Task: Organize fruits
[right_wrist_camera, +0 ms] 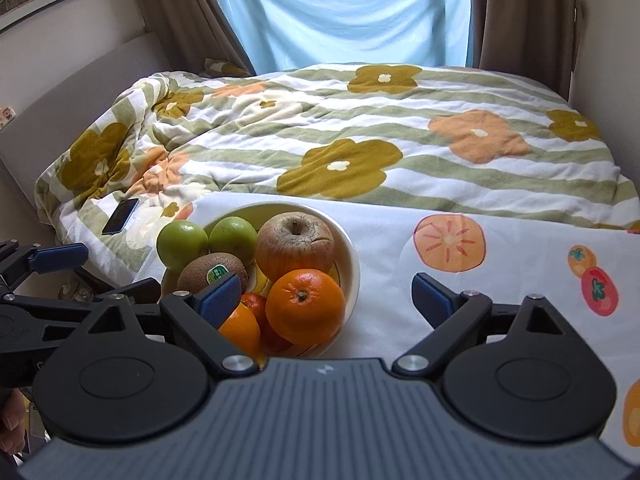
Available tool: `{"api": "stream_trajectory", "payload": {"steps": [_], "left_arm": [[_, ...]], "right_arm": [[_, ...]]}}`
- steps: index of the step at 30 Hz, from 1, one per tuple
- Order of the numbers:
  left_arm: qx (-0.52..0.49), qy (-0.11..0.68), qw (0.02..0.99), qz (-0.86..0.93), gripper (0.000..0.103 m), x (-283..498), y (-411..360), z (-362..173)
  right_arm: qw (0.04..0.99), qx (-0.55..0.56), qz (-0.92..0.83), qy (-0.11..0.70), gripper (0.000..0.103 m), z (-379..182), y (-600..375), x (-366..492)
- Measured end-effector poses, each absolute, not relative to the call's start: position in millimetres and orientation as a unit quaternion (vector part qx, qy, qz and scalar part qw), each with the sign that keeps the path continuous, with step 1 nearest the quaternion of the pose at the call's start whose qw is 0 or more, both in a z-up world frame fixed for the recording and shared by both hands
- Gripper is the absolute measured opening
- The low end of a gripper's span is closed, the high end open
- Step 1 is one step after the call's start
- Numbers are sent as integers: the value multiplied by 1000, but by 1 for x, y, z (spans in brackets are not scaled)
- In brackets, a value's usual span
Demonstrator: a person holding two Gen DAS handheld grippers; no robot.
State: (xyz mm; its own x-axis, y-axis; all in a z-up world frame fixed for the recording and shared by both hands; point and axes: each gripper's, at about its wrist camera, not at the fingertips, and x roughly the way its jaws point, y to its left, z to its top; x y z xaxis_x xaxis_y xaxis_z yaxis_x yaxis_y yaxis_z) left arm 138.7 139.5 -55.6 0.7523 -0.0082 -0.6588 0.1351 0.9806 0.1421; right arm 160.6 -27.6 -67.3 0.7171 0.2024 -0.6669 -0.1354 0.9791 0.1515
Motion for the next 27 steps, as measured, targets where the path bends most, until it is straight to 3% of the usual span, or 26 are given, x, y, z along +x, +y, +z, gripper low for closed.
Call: {"api": "stream_trajectory", "payload": {"steps": [15, 27], "left_arm": [[66, 281, 957, -26, 93, 39, 69, 23], [63, 275, 959, -19, 102, -25, 56, 37]], "right_arm": [[955, 21, 34, 295, 103, 14, -124, 35], [954, -12, -42, 297, 103, 24, -161, -45]]}}
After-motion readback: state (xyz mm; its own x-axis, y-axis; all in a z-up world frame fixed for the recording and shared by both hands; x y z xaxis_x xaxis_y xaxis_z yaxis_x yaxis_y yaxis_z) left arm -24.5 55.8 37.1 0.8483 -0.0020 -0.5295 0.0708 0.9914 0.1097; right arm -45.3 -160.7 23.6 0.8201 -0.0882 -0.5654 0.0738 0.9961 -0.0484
